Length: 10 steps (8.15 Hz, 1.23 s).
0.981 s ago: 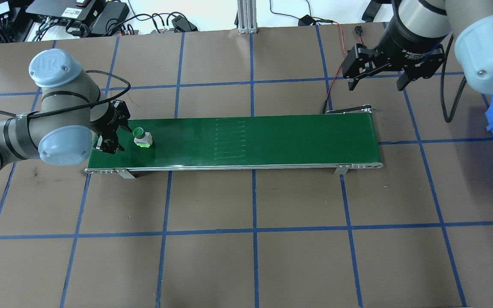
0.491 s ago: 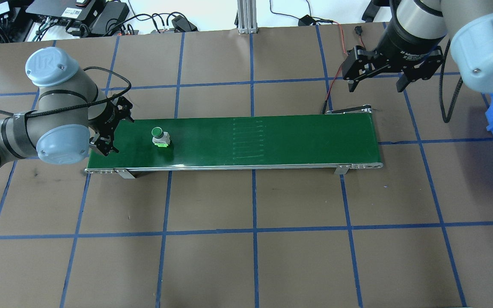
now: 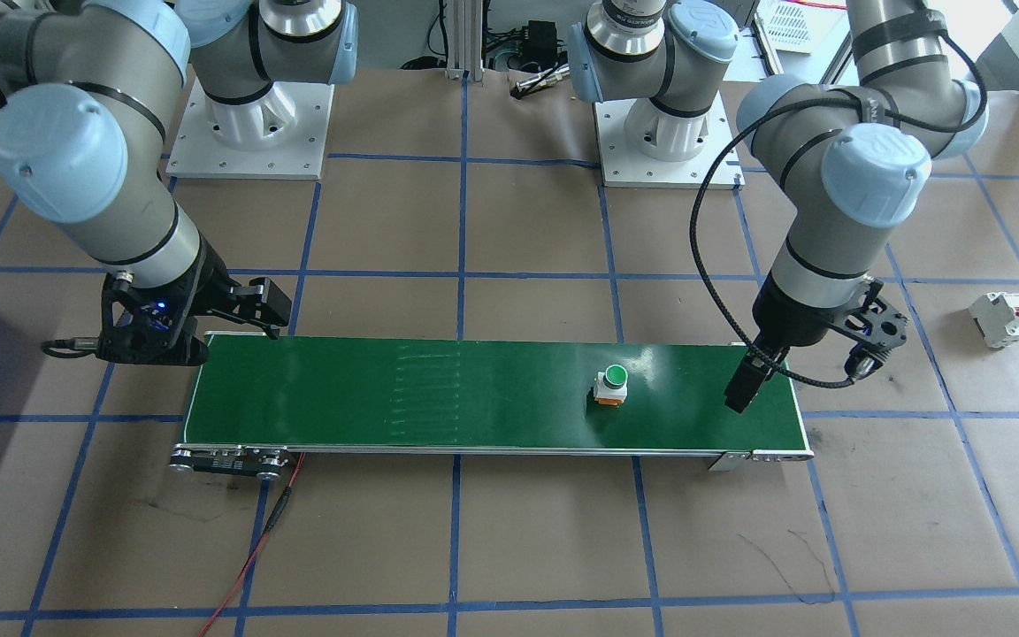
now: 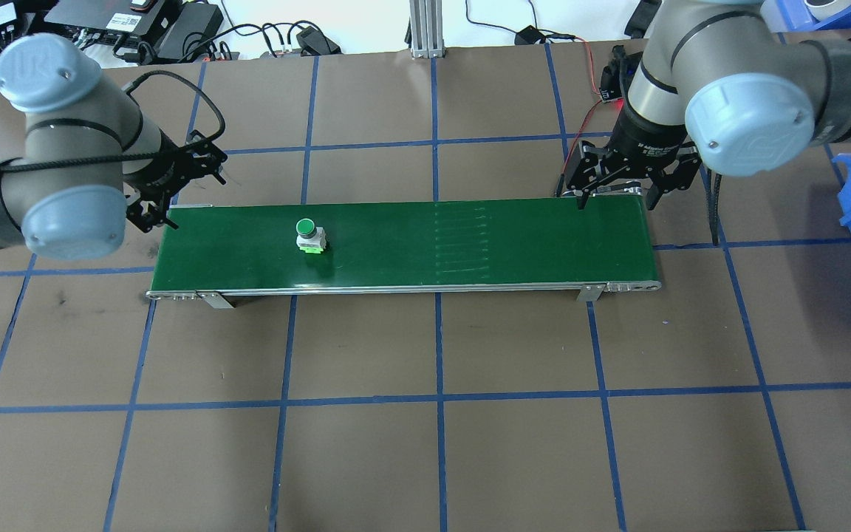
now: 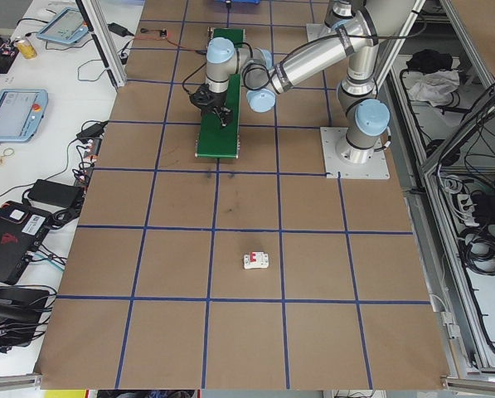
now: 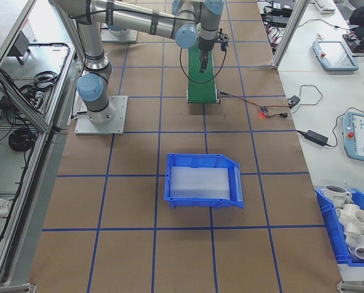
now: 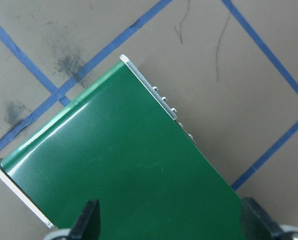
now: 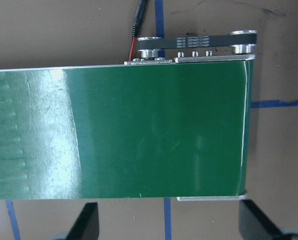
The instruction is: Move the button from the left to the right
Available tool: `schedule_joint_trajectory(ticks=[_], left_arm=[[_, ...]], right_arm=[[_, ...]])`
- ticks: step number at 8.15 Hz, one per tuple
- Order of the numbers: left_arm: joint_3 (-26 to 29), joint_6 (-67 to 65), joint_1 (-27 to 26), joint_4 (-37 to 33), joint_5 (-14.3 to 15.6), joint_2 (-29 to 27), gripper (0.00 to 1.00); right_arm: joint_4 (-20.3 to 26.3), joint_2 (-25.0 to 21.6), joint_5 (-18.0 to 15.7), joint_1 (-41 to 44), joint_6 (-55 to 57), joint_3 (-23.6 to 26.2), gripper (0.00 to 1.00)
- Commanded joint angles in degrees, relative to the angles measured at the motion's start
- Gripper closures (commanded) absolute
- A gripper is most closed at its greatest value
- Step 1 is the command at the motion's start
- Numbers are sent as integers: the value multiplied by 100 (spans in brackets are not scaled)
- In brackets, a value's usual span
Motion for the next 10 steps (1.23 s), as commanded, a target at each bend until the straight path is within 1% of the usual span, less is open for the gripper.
schedule_joint_trajectory(ticks=[1,2,3,4,5,6,7,8,9,10], left_arm=[[1713,1128,-104,-2725,-73,443,0],[2670,1146,-375,-3773,-74,409,0],[3541,1147,-639,-4515,-13,330,0],[3968,1147,-859,-4792,-38,329,0],[3972,1147,-1122,-4812,-21,477,0],[3972,1321,-1290,-4812,14,505,0],[3963,2045,-1318,-4760,6,444,0],[3937,2617,-1318,-4768,14,600,0],[3937,2684,-1318,-4794,14,663,0],[3919,2693,-1318,-4847,14,620,0]], right_arm=[[-585,418,-111,-1,-5,249,0],[-639,463,-103,-1,-5,258,0],[-648,524,27,-9,4,276,0],[-657,525,446,-36,4,276,0],[-657,525,1025,-105,4,284,1],[-753,516,1274,-306,-5,345,4],[-762,472,1590,-430,-5,477,5],[-815,463,1758,-431,-5,530,4],[-815,455,1769,-431,4,539,4],[-815,454,1699,-431,12,539,4]])
